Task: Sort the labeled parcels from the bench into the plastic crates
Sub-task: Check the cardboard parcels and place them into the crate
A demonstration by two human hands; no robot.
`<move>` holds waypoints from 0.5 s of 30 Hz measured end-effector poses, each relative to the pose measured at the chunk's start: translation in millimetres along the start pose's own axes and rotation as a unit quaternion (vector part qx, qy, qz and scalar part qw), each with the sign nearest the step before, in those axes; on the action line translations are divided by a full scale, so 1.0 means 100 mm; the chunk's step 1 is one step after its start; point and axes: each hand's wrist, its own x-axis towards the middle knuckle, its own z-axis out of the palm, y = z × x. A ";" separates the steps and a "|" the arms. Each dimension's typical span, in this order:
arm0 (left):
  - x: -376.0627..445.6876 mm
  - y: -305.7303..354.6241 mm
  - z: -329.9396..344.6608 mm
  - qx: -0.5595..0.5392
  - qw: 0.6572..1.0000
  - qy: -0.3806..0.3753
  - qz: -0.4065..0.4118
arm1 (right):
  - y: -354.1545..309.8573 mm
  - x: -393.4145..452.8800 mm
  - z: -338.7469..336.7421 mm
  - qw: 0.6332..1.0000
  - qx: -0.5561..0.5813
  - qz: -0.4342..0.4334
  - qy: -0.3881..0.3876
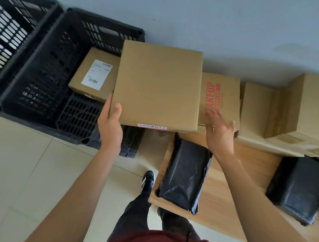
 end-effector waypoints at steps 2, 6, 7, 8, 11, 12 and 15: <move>-0.04 0.04 0.05 -0.007 1.000 -0.004 -0.004 | -0.22 0.03 -0.25 0.981 0.165 0.104 0.011; -0.14 0.14 0.23 -0.023 1.000 -0.018 -0.011 | -0.58 0.02 -0.61 0.925 0.343 0.161 -0.015; -0.17 0.16 0.28 -0.022 0.999 -0.025 -0.011 | -0.63 0.00 -0.67 0.917 0.369 0.153 -0.019; -0.20 0.19 0.32 -0.018 0.999 -0.035 -0.009 | -0.66 -0.01 -0.72 0.910 0.389 0.145 -0.018; -0.29 0.26 0.45 0.003 0.997 -0.075 -0.003 | -0.67 -0.05 -0.84 0.903 0.404 0.144 0.008; -0.31 0.29 0.49 0.009 0.996 -0.087 -0.002 | -0.63 -0.07 -0.87 0.903 0.403 0.148 0.019; -0.38 0.34 0.62 0.018 0.993 -0.115 0.007 | -0.51 -0.17 -1.00 0.900 0.400 0.167 0.045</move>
